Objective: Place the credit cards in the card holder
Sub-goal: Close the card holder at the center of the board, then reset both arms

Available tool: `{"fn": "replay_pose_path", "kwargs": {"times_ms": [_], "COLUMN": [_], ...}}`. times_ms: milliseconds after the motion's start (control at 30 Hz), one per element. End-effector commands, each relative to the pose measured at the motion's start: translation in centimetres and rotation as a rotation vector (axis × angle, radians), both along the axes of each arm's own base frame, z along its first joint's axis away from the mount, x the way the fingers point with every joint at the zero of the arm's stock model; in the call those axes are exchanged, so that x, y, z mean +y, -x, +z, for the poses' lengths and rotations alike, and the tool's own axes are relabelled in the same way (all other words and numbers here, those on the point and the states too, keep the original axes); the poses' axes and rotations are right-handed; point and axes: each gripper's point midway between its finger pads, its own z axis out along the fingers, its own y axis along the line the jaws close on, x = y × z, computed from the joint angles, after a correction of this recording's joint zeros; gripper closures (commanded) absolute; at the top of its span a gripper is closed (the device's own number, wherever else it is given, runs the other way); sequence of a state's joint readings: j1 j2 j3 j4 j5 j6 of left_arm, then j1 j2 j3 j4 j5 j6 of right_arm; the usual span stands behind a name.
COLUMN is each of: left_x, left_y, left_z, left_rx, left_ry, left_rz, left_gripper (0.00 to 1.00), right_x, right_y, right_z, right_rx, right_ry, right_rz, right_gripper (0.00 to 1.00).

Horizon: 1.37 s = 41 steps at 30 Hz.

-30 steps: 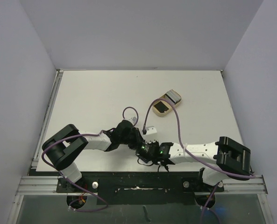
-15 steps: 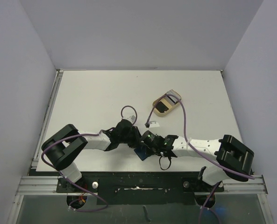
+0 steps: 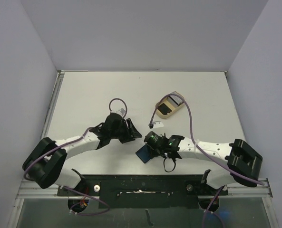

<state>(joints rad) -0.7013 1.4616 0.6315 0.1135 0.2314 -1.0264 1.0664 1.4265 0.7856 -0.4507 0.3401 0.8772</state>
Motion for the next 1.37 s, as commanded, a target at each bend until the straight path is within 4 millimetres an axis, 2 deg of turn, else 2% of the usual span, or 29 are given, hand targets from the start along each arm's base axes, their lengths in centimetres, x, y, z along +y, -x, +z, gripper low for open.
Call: {"fn": "replay_pose_path", "kwargs": {"times_ms": [0,133,200,300,400,533,667,767,1067,1333], "left_x": [1.9,4.9,6.0,7.3,8.6,9.7,10.7,11.3,10.4,10.4], "left_y": [-2.8,-3.8,-3.7,-2.7,-1.4,0.6,2.2,2.7,2.4,2.4], "left_z": [6.2,11.1,13.2,17.0,19.4,21.4,21.8,20.9,18.9,18.7], "left_rx": [-0.178,-0.336,-0.382,-0.452,-0.511,-0.576,-0.617,-0.615,-0.578,-0.590], "left_ry": [-0.028,-0.136,-0.158,-0.153,-0.138,-0.047,0.008,0.018,0.050,0.053], "left_rz": [0.033,0.070,0.078,0.082,0.098,0.124,0.138,0.162,0.159,0.154], "left_gripper": [0.48,0.34,0.31,0.30,0.29,0.29,0.28,0.28,0.27,0.27], "right_x": [-0.4,-2.0,-3.1,-4.8,-6.5,-8.2,-9.0,-9.1,-9.2,-8.9], "right_y": [-2.3,-3.0,-3.1,-2.9,-2.6,-2.2,-1.7,-1.6,-1.1,-1.1], "right_z": [6.5,11.2,13.1,15.8,18.1,19.3,19.0,18.8,17.6,17.6], "right_rx": [-0.160,-0.280,-0.329,-0.384,-0.435,-0.469,-0.467,-0.461,-0.418,-0.414], "right_ry": [-0.071,-0.144,-0.175,-0.229,-0.289,-0.348,-0.388,-0.406,-0.416,-0.427], "right_rz": [-0.050,-0.091,-0.123,-0.170,-0.204,-0.259,-0.297,-0.308,-0.332,-0.329], "right_gripper": [0.50,0.32,0.24,0.02,0.02,0.02,0.02,0.02,0.02,0.02]}}
